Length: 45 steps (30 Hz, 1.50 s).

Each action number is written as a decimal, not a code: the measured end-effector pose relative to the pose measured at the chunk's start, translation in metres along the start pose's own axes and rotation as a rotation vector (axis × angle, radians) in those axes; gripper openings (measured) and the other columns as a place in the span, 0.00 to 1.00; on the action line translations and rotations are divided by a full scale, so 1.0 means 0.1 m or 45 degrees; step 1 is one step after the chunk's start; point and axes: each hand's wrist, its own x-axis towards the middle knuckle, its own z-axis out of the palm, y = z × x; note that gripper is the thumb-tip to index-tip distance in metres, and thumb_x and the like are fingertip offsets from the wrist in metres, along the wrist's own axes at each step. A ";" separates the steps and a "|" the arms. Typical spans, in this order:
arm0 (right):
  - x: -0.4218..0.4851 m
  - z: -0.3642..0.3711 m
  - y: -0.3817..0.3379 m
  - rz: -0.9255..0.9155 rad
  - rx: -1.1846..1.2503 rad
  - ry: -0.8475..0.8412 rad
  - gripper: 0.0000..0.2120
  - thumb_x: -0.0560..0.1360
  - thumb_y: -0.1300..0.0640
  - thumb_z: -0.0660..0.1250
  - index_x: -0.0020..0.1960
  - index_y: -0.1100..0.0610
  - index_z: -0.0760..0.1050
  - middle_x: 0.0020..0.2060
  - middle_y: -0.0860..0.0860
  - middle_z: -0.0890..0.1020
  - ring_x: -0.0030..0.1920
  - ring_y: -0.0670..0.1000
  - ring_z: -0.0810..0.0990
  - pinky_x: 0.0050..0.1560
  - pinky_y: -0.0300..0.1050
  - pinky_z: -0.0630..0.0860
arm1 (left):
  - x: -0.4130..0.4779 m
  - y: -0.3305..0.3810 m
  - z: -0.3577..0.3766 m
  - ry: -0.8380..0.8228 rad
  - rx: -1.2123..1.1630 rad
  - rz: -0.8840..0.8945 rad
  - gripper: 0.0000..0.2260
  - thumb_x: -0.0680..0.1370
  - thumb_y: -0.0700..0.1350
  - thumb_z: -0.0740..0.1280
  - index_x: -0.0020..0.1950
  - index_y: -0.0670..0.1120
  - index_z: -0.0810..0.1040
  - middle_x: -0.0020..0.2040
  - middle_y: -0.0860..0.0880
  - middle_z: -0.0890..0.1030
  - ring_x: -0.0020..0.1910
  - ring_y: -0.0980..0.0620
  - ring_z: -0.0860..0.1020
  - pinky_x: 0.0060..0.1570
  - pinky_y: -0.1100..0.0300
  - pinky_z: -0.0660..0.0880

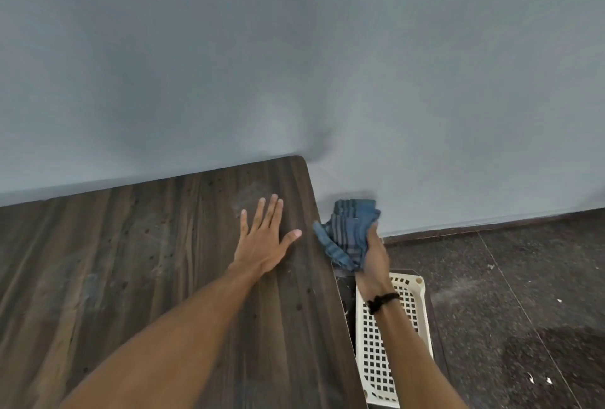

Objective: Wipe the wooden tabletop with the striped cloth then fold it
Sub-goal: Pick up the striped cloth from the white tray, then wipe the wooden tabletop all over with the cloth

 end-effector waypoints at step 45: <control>0.32 0.82 1.23 -1.079 -2.126 0.113 0.20 0.83 0.56 0.58 0.73 0.56 0.72 0.74 0.55 0.71 0.74 0.57 0.69 0.74 0.59 0.65 | -0.18 -1.06 0.27 0.225 -0.096 -0.186 0.30 0.82 0.66 0.40 0.82 0.53 0.45 0.81 0.54 0.44 0.80 0.52 0.40 0.78 0.44 0.41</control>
